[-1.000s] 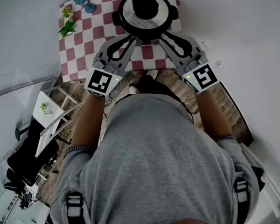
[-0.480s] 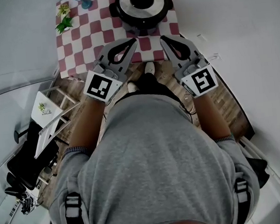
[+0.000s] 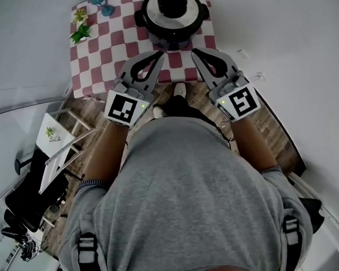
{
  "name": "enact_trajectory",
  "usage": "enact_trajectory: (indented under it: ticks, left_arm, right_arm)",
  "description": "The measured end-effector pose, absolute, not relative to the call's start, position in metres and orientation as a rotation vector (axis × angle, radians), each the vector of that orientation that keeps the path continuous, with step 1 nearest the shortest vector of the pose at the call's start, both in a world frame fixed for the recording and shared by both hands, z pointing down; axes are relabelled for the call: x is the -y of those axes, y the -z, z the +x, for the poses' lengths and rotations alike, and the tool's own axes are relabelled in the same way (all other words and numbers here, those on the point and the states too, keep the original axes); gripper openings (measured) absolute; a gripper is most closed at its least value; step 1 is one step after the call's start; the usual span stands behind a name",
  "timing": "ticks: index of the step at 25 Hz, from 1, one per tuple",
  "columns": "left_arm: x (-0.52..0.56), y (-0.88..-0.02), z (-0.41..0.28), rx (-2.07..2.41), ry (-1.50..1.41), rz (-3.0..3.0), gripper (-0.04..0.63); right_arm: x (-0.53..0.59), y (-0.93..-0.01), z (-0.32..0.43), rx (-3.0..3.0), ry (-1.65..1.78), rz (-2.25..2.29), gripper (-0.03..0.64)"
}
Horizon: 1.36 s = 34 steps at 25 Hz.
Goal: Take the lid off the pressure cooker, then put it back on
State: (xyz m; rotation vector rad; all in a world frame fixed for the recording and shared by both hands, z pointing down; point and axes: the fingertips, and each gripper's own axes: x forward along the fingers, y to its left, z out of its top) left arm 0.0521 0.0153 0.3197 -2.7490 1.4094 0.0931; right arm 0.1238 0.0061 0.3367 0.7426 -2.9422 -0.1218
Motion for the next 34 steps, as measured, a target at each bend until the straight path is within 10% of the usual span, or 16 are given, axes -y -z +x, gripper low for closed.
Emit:
enact_trajectory:
  ticks: [34]
  left_arm:
    - [0.004, -0.336, 0.053, -1.431, -0.043, -2.776, 0.020]
  right_arm:
    - [0.013, -0.353, 0.139, 2.914, 0.074, 0.741, 0.008]
